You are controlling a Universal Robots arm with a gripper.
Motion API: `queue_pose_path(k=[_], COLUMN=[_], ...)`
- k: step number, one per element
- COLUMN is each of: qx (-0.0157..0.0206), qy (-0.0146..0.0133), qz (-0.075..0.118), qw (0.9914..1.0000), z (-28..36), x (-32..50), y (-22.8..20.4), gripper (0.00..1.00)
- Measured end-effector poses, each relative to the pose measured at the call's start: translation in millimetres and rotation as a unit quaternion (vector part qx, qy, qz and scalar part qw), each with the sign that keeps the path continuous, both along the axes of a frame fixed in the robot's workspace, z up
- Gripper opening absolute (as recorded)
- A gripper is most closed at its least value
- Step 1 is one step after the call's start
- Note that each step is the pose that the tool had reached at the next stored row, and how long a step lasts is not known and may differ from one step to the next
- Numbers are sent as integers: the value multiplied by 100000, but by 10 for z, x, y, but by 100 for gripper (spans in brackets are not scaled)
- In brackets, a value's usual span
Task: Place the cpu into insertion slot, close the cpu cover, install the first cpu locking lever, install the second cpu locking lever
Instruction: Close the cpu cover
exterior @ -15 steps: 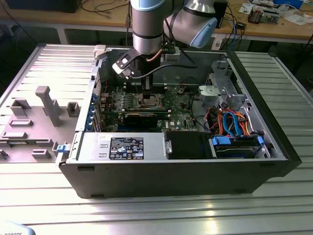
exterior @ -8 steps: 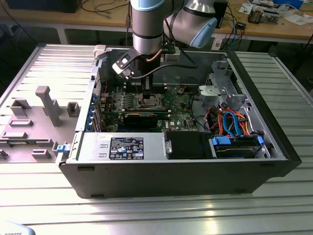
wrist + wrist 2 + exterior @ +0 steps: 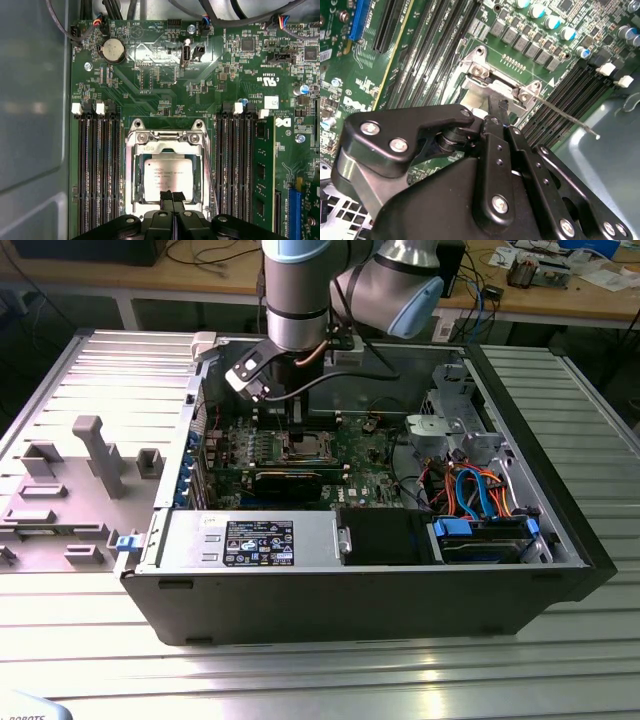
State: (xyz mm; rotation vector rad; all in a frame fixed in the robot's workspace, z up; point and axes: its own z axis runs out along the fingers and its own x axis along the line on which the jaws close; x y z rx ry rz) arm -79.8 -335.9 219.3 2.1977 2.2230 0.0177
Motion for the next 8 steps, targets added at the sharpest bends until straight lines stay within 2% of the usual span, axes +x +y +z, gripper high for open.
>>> queue_pose_path(k=[8], qx=[7], qy=[9], qz=[5], qw=[100000], z=[-50], x=[-5], y=[0], gripper=[11])
